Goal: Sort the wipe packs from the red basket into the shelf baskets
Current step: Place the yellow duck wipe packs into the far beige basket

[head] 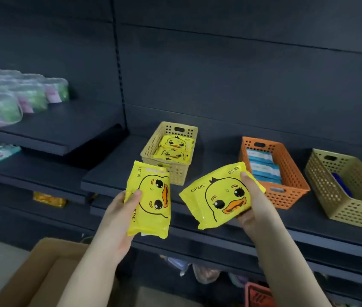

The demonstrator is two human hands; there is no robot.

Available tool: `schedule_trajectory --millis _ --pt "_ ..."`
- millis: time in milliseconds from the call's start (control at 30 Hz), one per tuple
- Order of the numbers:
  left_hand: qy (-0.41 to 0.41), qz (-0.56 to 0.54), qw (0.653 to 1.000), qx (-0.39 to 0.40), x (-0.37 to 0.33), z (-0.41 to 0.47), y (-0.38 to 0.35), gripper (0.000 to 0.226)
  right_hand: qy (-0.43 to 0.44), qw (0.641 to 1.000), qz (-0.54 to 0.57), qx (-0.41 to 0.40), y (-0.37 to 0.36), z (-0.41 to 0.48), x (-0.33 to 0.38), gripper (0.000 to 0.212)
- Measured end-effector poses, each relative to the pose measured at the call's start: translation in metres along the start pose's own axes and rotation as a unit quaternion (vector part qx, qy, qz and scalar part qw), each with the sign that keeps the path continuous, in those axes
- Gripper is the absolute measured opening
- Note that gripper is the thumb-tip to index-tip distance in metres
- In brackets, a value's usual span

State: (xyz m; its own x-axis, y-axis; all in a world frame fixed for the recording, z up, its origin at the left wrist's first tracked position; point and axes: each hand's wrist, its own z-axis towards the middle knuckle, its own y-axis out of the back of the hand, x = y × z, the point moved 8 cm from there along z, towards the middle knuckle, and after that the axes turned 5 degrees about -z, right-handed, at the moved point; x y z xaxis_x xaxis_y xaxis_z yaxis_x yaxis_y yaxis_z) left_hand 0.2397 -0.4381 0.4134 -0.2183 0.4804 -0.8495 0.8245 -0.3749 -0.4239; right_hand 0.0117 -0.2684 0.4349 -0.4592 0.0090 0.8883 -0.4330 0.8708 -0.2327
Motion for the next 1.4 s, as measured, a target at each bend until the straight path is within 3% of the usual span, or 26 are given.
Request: schedule_trajectory --millis 200,400,600,733,833,900,1033,1100,1167,1267,1300,1400 --pt "-0.007 0.01 1.0 -0.019 -0.023 0.069 0.004 0.024 0.064 0.991 -0.108 -0.036 -0.037 0.058 0.03 0.031" --pt "-0.031 0.041 0.998 -0.029 -0.054 0.159 -0.013 0.021 0.092 0.991 -0.082 -0.049 -0.076 0.15 0.056 0.035" --pt "-0.059 0.034 0.996 -0.05 -0.088 0.224 -0.011 0.022 0.186 0.929 -0.32 -0.02 -0.159 0.219 0.072 0.033" --pt "-0.049 0.02 0.998 -0.037 -0.103 0.269 -0.013 0.021 0.173 0.861 -0.478 -0.009 -0.206 0.253 0.043 0.05" --pt "-0.024 0.011 1.0 -0.013 -0.105 0.309 -0.016 0.024 0.084 0.879 -0.469 -0.009 -0.214 0.277 0.017 0.052" --pt "0.003 0.007 1.0 0.0 -0.103 0.333 -0.019 0.026 0.041 0.871 -0.49 -0.012 -0.213 0.285 0.015 0.054" --pt "0.043 0.008 0.999 0.031 -0.092 0.37 -0.03 0.026 0.011 0.813 -0.582 -0.003 -0.212 0.29 0.015 0.055" --pt "0.064 0.011 0.996 0.054 -0.085 0.381 -0.039 0.025 0.05 0.779 -0.625 -0.033 -0.218 0.287 0.018 0.068" --pt "0.076 0.017 0.994 0.075 -0.082 0.388 -0.048 0.026 0.124 0.708 -0.691 -0.072 -0.231 0.282 0.016 0.081" --pt "0.082 0.014 0.993 0.078 -0.083 0.397 -0.05 0.028 0.173 0.586 -0.79 -0.053 -0.249 0.285 -0.003 0.06" --pt "0.085 0.011 0.993 0.076 -0.084 0.399 -0.048 0.028 0.16 0.58 -0.798 -0.032 -0.249 0.288 -0.012 0.057" --pt "0.086 0.009 0.994 0.066 -0.09 0.404 -0.042 0.027 0.08 0.655 -0.75 0.041 -0.24 0.296 -0.033 0.056"
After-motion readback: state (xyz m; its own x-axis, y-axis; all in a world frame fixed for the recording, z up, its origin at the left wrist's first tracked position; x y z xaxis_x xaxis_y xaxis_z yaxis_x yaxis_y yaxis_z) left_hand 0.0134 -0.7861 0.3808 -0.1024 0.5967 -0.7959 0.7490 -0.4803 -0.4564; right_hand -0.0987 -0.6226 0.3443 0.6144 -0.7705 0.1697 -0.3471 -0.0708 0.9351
